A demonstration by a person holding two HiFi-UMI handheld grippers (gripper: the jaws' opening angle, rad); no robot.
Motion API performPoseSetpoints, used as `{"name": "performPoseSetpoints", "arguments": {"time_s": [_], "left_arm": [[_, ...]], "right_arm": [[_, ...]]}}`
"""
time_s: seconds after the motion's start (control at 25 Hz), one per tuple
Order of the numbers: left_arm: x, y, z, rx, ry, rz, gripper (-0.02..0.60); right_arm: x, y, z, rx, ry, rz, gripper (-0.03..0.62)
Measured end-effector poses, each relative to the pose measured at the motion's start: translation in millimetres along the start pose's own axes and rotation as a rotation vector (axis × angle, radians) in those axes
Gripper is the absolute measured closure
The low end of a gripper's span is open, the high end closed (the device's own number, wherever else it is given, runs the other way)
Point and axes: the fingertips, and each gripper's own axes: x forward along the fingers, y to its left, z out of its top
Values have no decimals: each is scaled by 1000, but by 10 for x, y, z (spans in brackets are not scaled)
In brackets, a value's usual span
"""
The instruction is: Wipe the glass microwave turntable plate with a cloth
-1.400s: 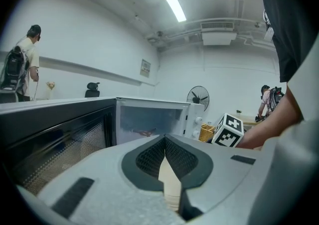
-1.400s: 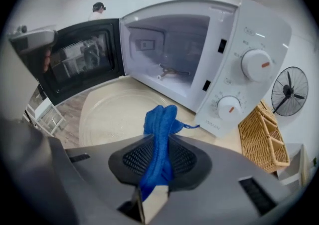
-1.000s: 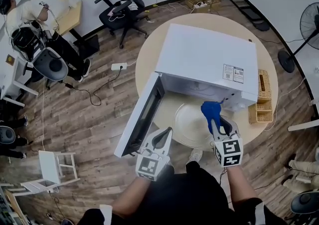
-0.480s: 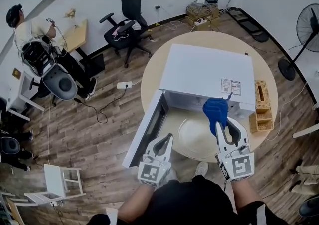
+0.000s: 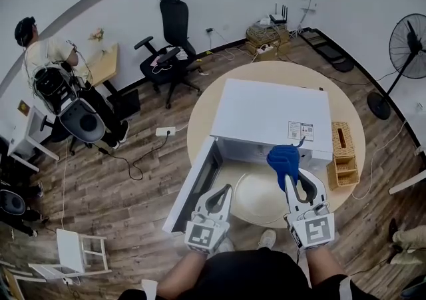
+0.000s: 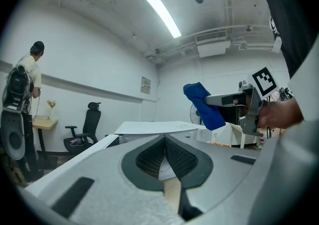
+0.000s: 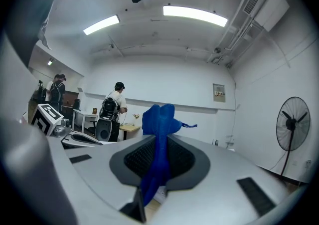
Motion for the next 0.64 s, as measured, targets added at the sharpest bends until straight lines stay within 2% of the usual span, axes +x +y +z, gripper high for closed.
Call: {"name": "performPoseSetpoints", "arguments": {"time_s": [0.64], "left_arm": [[55,-101,14,-8,5,-7,575]], "right_arm": [[-53,-134,-65,26,-3,-33,533]]}}
